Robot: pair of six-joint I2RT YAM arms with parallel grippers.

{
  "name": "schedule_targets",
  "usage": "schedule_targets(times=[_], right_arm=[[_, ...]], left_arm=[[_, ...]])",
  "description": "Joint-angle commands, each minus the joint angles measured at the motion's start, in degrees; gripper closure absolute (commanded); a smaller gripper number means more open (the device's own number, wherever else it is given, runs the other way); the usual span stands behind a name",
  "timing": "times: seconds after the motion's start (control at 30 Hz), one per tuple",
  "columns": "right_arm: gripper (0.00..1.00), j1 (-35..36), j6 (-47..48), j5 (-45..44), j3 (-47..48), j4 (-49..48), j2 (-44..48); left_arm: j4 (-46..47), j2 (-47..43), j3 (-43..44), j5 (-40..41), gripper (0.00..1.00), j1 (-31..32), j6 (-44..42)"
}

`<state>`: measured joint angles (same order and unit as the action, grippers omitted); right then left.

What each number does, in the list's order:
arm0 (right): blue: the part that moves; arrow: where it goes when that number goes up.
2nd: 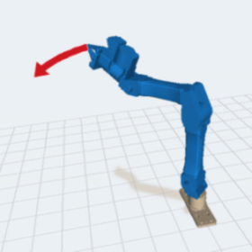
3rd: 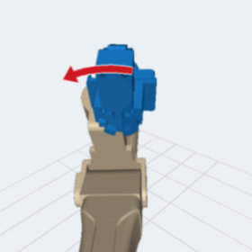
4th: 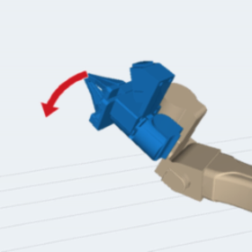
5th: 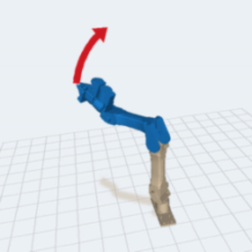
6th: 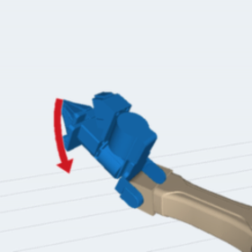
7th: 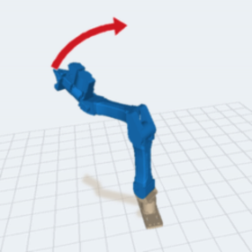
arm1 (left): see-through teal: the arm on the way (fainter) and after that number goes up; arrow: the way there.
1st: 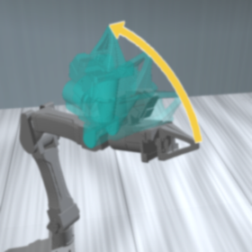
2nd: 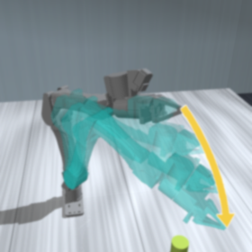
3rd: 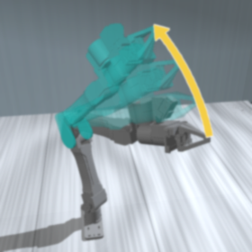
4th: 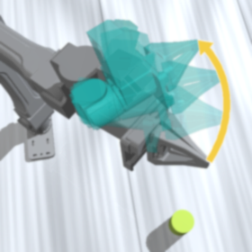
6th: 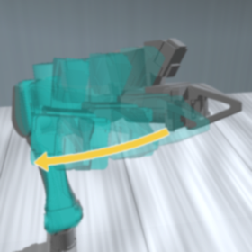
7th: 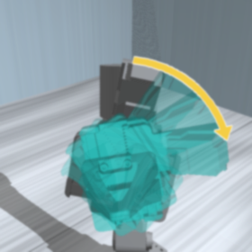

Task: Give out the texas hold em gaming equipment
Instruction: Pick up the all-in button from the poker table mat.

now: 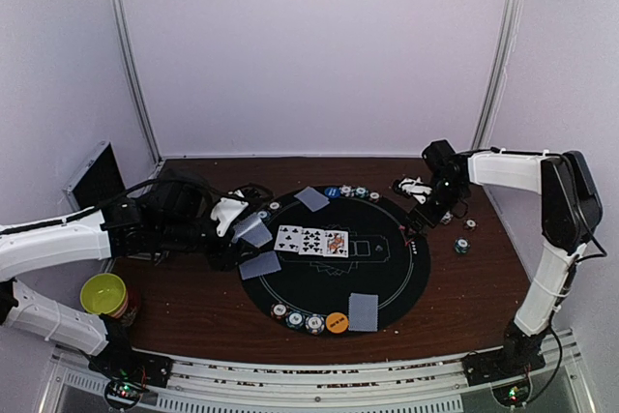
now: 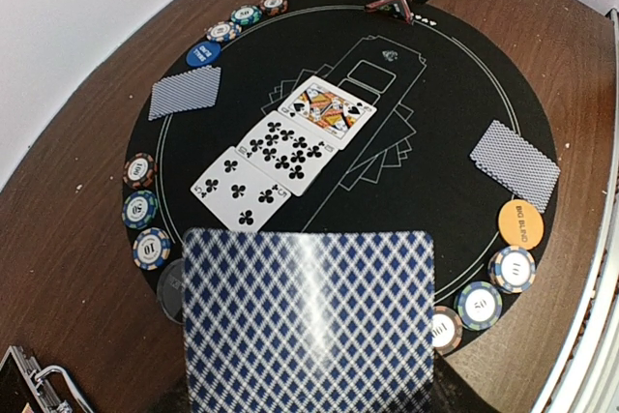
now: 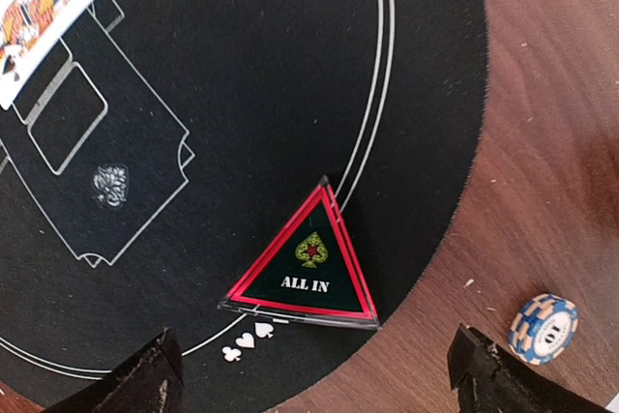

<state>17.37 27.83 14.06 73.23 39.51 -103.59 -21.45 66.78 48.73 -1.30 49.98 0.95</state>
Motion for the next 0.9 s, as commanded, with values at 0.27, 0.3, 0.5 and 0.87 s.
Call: schedule_targets(times=[0.27,0.3,0.5,0.87], right_arm=[[0.04,-0.1,2.7,0.4,1.7,3.2,-4.6],[0.04,-0.1,2.5,-0.2,1.7,3.0,-4.7],[0.06,0.1,1.0,-1.1,2.6,2.7,-6.5],[0.12,2.1,-4.6,-3.9,2.1,-0.2,-6.9]], left_arm=[[2.2,-0.6,0.4,0.3,0.41,0.2,-0.2],[2.3,-0.6,0.4,0.4,0.41,0.2,-0.2],[2.2,-0.6,0.4,0.4,0.41,0.2,-0.2],[2.3,-0.6,0.4,0.5,0.41,0.2,-0.2]])
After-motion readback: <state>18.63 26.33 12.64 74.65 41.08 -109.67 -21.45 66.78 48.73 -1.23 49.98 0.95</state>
